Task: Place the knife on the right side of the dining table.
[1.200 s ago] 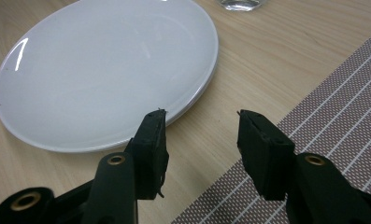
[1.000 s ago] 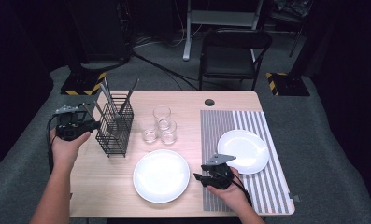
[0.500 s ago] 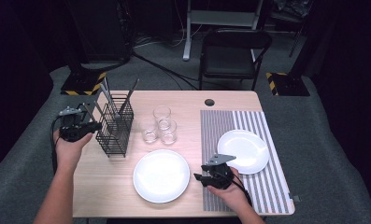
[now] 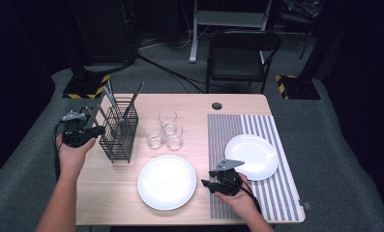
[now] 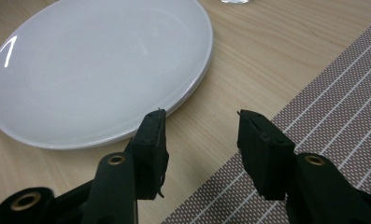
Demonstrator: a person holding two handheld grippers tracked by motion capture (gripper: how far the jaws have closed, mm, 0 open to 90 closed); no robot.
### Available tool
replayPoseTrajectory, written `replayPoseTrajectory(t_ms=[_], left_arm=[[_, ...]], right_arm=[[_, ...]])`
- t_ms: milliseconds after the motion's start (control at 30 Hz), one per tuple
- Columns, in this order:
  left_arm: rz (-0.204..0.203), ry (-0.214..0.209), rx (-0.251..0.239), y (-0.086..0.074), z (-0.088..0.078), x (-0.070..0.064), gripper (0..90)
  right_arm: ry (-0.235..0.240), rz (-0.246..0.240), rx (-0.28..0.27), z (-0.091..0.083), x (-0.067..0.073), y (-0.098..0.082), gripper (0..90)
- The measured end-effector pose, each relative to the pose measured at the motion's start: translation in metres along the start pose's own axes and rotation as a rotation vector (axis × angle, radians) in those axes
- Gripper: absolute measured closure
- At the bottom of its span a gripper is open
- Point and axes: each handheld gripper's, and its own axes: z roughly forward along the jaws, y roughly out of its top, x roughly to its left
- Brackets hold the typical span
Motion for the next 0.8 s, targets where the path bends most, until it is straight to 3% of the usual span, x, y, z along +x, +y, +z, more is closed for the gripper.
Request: replayPoseTrajectory(t_ms=[667,800], left_arm=[[0.036,0.017,-0.042,-0.0073,-0.0072,-0.0053,80.9],[0.040,0.004,-0.034,-0.0059,-0.0092,-0.0060,81.7]], right_arm=[[-0.002,0.006,0.007,0.0014,-0.0008,-0.0009,52.0],[-0.001,0.013,0.009,0.0022,-0.0006,-0.0013,52.0]])
